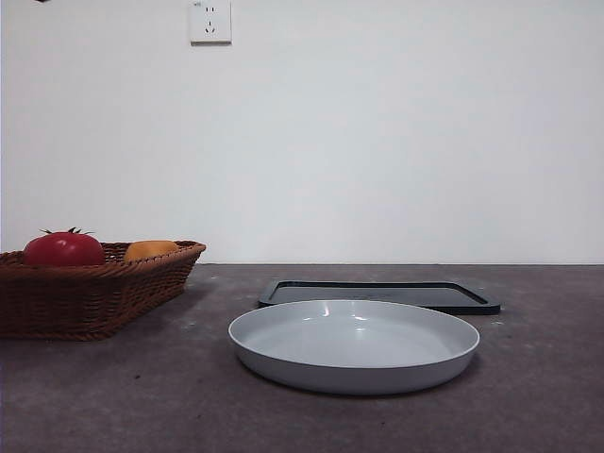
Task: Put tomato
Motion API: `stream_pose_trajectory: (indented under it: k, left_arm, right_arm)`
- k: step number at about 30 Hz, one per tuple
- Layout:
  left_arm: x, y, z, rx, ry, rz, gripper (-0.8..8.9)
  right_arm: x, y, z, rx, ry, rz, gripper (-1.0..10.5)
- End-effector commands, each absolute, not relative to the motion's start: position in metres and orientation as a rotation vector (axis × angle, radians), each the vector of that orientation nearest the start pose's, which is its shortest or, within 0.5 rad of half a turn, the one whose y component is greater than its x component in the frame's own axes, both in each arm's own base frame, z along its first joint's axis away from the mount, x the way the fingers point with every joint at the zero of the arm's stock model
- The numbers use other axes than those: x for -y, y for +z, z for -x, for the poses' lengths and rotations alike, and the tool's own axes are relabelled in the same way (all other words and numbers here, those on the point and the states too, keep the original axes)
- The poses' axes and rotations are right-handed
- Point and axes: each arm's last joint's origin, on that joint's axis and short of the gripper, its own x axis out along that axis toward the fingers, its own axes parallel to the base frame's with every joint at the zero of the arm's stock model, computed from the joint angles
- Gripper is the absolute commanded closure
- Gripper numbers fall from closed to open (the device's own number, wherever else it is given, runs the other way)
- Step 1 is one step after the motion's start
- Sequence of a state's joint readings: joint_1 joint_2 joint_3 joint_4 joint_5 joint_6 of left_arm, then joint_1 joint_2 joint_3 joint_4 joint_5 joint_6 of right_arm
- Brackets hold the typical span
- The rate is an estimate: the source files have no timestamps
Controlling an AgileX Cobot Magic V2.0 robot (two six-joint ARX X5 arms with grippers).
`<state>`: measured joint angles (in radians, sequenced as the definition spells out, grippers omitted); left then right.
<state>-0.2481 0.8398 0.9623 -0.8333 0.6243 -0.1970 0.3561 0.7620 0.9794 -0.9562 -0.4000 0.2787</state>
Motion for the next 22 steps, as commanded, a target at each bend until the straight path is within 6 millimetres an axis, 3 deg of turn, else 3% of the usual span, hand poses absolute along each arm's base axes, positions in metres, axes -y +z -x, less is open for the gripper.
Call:
stream_pose_trajectory:
  k: [1,9,14,16,20,22]
  left_arm:
    - [0.059,0.334,-0.145,-0.803,-0.795,0.298,7.97]
    - [0.069,0.325,-0.157,-0.856,-0.837,0.25,7.92]
    - [0.069,0.324,-0.158,-0.86,-0.836,0.251,7.59]
    - [0.069,0.324,-0.158,-0.86,-0.836,0.251,6.42]
    - [0.069,0.324,-0.158,-0.859,-0.836,0.252,2.94]
    - [0.069,0.324,-0.158,-0.863,-0.833,0.258,2.19]
  right_arm:
    - [-0.065,0.335,-0.117,-0.873,0.601,-0.234,9.4]
    - [-0.093,0.324,-0.121,-0.927,0.601,-0.08,9.4]
    - [-0.098,0.323,-0.121,-0.93,0.624,-0.069,9.4]
    - [-0.099,0.324,-0.121,-0.925,0.625,-0.075,9.1]
    - [-0.099,0.325,-0.122,-0.915,0.624,-0.081,5.7]
    - [-0.099,0.325,-0.122,-0.909,0.626,-0.083,4.4]
